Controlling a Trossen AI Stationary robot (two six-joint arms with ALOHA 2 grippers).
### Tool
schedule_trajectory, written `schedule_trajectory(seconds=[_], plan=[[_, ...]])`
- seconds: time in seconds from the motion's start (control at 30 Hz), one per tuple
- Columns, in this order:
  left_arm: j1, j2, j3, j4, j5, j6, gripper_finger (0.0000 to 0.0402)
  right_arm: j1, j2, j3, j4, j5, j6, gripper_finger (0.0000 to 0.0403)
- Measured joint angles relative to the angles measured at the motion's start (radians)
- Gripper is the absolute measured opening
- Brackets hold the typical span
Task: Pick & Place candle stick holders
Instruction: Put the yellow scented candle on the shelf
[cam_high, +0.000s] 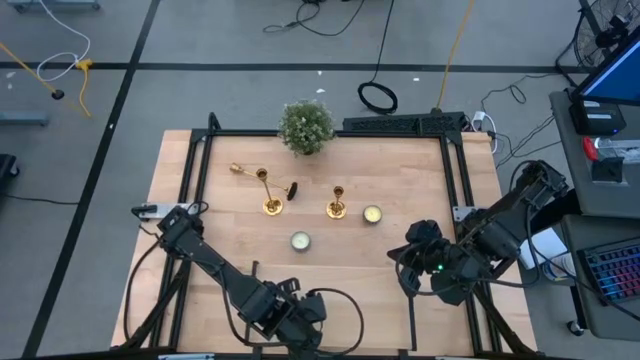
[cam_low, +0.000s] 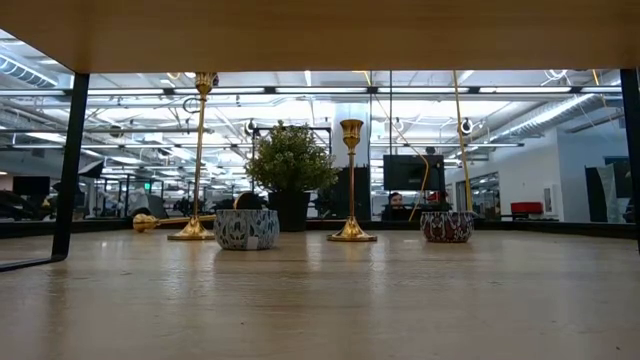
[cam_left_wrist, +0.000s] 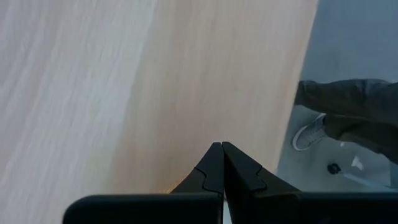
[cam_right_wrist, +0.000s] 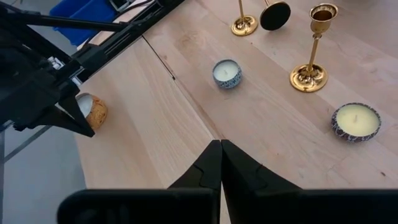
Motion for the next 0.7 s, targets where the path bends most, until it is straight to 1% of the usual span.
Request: schedule_trajectory(seconds=[0.47, 0.7], plan=[[-0.020, 0.000, 0.000, -0.021, 0.009, -0.023, 0.0000, -0.012, 0.014, 0.000, 0.023, 0.000, -0.005, 0.0000], [-0.037, 0.000, 0.000, -0.069, 0.019, -0.050, 0.0000, -0.012, 0.014, 0.000, 0.023, 0.000, -0.007, 0.0000]])
